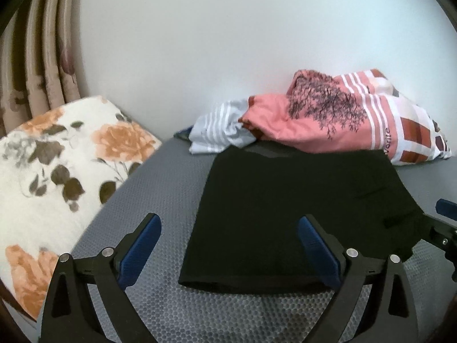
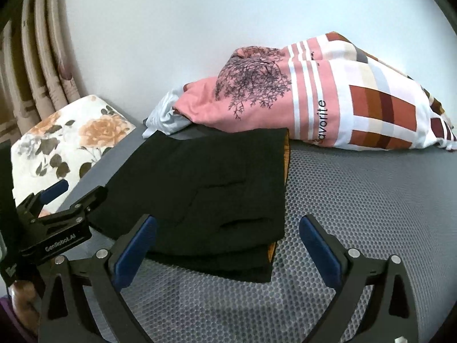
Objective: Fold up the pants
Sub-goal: 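Open both grippers and release the folded pants onto the bed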
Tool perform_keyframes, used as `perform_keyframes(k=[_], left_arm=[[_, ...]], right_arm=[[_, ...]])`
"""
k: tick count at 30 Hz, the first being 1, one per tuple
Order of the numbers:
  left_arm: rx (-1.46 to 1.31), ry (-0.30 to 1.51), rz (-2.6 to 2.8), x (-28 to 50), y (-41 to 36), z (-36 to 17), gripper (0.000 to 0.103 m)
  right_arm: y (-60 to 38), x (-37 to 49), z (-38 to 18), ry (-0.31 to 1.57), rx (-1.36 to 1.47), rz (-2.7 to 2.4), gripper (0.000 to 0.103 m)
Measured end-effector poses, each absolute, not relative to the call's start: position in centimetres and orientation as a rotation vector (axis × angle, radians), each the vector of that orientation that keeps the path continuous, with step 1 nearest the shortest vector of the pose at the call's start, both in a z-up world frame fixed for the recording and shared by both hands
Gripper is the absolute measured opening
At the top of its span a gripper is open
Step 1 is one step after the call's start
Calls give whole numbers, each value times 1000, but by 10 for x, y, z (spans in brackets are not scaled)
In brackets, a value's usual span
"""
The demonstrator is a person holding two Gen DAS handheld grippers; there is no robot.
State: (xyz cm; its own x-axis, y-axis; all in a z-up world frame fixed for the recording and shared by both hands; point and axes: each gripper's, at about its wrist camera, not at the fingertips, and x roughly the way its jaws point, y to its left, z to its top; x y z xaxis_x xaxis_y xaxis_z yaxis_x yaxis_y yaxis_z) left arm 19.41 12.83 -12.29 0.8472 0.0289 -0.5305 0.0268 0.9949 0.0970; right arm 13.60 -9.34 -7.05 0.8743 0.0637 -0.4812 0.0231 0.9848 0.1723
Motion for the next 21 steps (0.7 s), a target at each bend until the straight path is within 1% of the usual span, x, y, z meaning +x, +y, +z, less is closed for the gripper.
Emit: perform_keyframes(k=[2,7,11,21], left_arm=[[118,516,-3,189,124,-121,97],[107,473,-54,184,117,-119,97],[142,476,-89,184,107,-118,97],[116,532,-134,190,104,-119,97]], right_arm=[[-95,132,-69,508,194,16,100],[-97,125,-68,512,232,10,101],[-98,123,-67,510,243,4,101],[-99,122,-72,524,262,-19,101]])
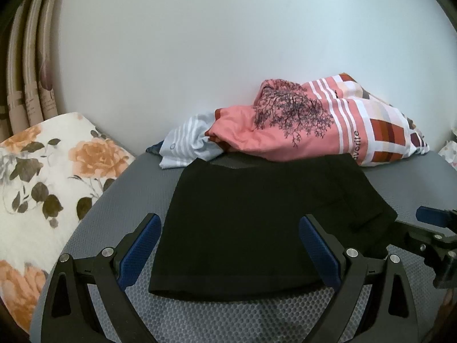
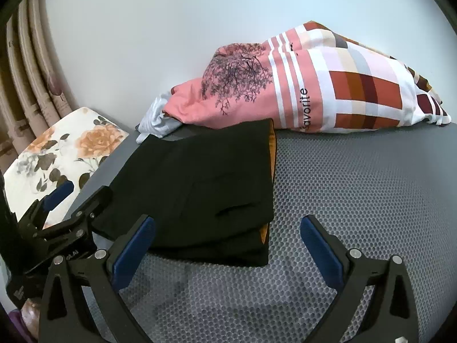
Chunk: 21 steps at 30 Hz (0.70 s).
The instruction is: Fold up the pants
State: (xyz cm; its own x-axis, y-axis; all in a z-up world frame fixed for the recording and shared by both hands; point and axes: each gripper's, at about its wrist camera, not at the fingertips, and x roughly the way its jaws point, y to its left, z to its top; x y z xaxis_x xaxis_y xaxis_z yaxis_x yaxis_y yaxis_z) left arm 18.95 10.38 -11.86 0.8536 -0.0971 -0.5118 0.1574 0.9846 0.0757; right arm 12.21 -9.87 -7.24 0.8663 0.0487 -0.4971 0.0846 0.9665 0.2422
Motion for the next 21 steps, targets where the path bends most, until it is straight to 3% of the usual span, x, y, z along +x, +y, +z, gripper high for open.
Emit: perform_keyframes(k=[21], left_arm=[[108,504,-99,175,106,-107,103]], right_arm=[[-95,122,-79,559,279,25,102]])
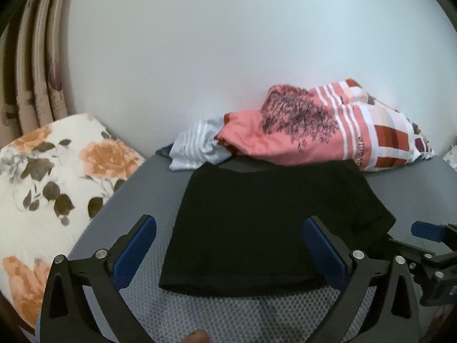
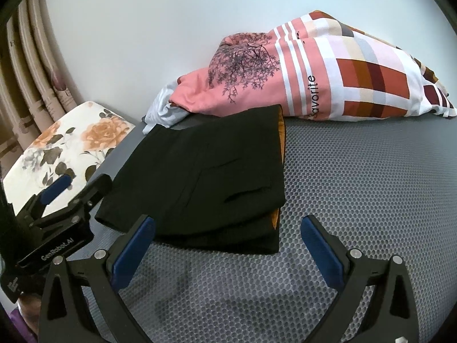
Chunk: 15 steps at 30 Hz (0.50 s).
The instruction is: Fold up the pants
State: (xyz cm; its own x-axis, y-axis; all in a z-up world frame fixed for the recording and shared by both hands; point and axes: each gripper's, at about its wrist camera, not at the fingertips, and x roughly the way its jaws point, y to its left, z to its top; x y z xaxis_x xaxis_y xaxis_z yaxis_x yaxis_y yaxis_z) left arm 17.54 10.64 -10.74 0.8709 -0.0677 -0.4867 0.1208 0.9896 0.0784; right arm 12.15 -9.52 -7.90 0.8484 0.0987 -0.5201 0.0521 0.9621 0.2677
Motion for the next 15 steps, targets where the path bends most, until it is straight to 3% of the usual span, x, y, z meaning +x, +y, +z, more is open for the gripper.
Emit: perform_keyframes(k=[15], left_arm=[[120,510,-124,172,100,-99,103]], right_arm=[[-96,116,-73,550,291,37,103]])
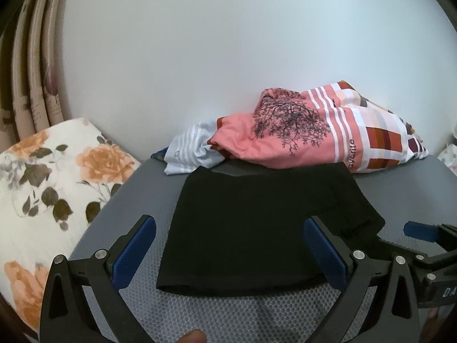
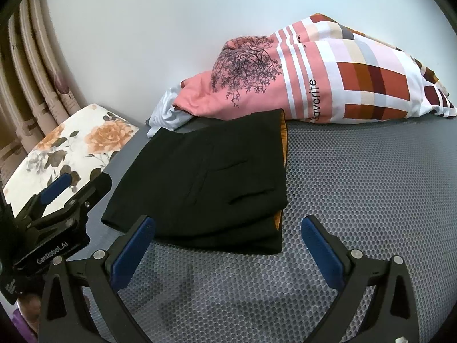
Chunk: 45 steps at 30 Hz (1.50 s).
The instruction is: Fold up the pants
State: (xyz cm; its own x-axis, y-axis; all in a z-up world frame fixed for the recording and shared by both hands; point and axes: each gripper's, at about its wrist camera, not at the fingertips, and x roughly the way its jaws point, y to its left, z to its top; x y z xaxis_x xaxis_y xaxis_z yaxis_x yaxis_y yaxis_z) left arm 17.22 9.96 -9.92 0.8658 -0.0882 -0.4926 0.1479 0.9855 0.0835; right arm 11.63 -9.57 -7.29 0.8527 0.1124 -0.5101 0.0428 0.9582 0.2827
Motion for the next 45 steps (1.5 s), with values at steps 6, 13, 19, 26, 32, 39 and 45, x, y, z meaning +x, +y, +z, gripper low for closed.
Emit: perform_keyframes(k=[6,13,19,26,32,39,45], left_arm=[[127,497,-126,169,96,-96,103],[108,489,-133,165,98,-88,103],[93,481,-130,162,100,-83,103],[65,484,-111,161,104,-78,103],[62,479,-127,158,103,-75,103],[57,487,-164,158,101,-73,103],[51,492,-200,157,99,-71,103]], right_arm=[[-96,116,-72,550,295,38,103],[-92,112,-69,541,292,39,103],[-93,112,-68,541,294,43,103],[-91,110,-65,527,293,39,103],[-91,110,-63,526,293,41,103],[-91,110,-63,532,293,42,103],[-92,111,-64,534,293,44,103]])
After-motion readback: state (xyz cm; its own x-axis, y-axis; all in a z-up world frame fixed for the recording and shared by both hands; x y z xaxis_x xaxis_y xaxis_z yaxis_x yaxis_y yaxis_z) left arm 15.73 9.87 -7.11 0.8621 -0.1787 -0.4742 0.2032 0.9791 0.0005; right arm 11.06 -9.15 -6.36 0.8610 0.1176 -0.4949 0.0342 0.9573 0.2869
